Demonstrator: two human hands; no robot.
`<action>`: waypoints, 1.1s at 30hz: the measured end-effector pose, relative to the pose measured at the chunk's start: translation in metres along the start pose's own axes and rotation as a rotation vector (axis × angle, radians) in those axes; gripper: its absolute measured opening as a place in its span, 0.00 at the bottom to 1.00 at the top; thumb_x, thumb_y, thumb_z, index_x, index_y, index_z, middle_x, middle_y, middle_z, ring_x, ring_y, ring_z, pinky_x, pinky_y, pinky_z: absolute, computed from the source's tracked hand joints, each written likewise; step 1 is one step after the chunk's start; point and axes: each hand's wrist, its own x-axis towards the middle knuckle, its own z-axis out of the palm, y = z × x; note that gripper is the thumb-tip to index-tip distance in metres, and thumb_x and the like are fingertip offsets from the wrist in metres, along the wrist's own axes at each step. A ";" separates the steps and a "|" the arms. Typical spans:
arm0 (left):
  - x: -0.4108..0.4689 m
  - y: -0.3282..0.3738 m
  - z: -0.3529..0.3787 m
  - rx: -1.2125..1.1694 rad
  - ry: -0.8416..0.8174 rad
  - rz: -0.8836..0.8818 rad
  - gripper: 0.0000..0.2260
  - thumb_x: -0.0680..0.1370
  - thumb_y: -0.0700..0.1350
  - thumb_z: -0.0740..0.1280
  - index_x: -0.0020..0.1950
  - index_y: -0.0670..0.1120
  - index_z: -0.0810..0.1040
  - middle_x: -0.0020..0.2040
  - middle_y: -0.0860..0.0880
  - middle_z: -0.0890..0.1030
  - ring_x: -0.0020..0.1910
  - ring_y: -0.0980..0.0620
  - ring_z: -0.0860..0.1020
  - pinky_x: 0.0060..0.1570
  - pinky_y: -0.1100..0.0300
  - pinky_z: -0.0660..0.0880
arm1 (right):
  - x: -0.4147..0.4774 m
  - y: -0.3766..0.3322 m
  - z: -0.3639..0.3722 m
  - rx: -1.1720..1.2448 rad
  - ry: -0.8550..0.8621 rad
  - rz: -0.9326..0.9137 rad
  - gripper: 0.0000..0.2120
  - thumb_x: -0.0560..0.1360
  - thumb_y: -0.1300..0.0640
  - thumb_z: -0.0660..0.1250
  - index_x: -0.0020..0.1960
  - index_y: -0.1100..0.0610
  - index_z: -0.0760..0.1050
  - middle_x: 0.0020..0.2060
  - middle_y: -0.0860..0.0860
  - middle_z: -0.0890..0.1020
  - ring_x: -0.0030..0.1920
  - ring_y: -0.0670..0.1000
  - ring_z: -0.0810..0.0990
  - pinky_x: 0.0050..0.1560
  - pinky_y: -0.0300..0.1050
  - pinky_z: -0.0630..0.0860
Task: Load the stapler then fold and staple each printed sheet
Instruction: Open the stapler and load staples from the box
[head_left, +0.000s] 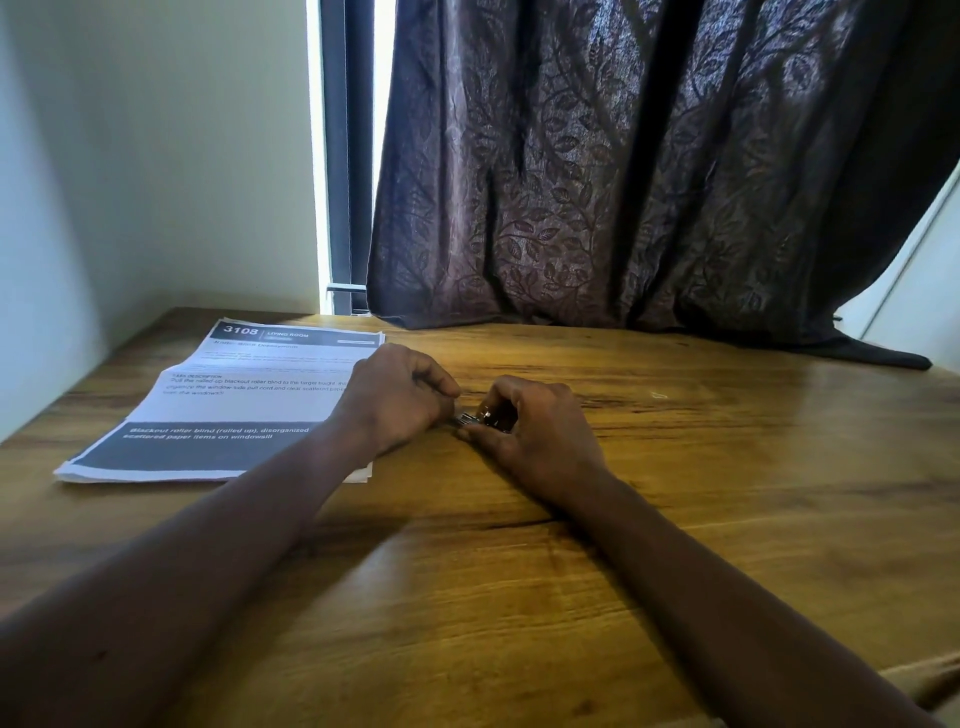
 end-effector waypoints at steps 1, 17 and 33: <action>0.001 0.000 0.000 0.004 0.010 -0.014 0.07 0.71 0.42 0.80 0.44 0.51 0.87 0.41 0.52 0.86 0.45 0.53 0.83 0.44 0.60 0.77 | 0.000 0.000 0.000 -0.003 0.005 -0.008 0.12 0.72 0.45 0.76 0.46 0.51 0.78 0.39 0.44 0.82 0.40 0.44 0.79 0.43 0.52 0.80; 0.008 -0.001 -0.013 -0.078 -0.078 -0.141 0.04 0.73 0.41 0.79 0.42 0.49 0.87 0.41 0.43 0.88 0.34 0.51 0.82 0.47 0.51 0.84 | 0.001 0.005 -0.005 -0.088 0.035 -0.086 0.10 0.74 0.43 0.73 0.49 0.47 0.79 0.41 0.44 0.83 0.42 0.44 0.79 0.45 0.49 0.79; 0.000 0.010 -0.020 -0.201 -0.318 0.098 0.06 0.78 0.41 0.74 0.53 0.49 0.87 0.34 0.49 0.84 0.29 0.55 0.75 0.31 0.60 0.73 | 0.011 0.016 -0.015 -0.101 0.415 -0.291 0.10 0.80 0.51 0.67 0.59 0.47 0.82 0.47 0.42 0.85 0.53 0.45 0.80 0.72 0.66 0.59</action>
